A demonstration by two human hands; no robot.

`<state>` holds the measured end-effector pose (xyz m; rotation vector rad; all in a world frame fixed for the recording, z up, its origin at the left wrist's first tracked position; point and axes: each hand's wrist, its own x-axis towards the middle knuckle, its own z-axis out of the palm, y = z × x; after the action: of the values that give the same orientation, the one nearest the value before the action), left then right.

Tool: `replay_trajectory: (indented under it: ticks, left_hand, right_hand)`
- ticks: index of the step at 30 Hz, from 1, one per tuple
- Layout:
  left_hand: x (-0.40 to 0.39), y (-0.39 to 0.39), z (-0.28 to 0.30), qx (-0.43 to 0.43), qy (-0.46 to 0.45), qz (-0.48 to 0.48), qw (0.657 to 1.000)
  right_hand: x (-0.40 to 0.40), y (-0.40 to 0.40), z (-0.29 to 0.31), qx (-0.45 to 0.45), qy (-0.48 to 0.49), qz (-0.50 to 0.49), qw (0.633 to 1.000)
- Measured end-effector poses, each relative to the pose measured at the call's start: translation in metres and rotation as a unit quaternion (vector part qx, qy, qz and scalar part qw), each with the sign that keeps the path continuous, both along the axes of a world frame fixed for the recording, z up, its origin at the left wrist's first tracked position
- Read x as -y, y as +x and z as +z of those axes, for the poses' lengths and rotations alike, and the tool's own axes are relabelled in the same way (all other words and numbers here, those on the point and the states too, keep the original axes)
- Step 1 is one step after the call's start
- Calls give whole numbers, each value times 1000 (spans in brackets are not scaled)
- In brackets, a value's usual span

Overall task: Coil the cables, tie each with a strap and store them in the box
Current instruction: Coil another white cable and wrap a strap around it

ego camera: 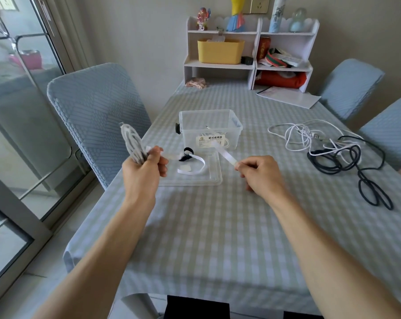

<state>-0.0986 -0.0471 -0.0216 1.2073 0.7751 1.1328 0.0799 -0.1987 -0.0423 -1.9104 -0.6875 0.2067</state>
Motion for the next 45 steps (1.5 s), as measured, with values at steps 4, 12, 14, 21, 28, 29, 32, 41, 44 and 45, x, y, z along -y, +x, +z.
replay_trajectory:
  ticks: [4,12,14,21,28,29,32,41,44,45]
  left_hand:
    - [7,9,-4,-68,43,-48,996]
    - [4,3,-6,-148,101,-87,980]
    - [4,2,-4,-157,107,-98,977]
    - [22,6,1,-148,140,-116,972]
    - [39,5,1,-123,155,-124,972]
    - [37,4,-1,-134,154,-128,971]
    - [38,2,-4,-177,182,-145,956]
    - [54,24,-13,-282,280,-193,897]
    - [63,29,-11,-305,290,-195,886]
    - [66,31,-10,-312,290,-197,883]
  right_hand:
    - [0,-4,1,-51,44,8,998]
    - [7,-8,2,-59,58,43,996]
    - [9,-8,2,-62,59,41,995]
    - [16,-15,4,-26,42,66,997]
    - [21,-21,11,-50,22,87,995]
    - [23,-22,12,-66,26,76,995]
    - [34,-24,17,-111,43,17,993]
    - [103,-19,16,-134,-16,31,990]
    - [120,-13,15,-100,-34,5,994]
    - [125,-11,15,-96,-37,-1,995]
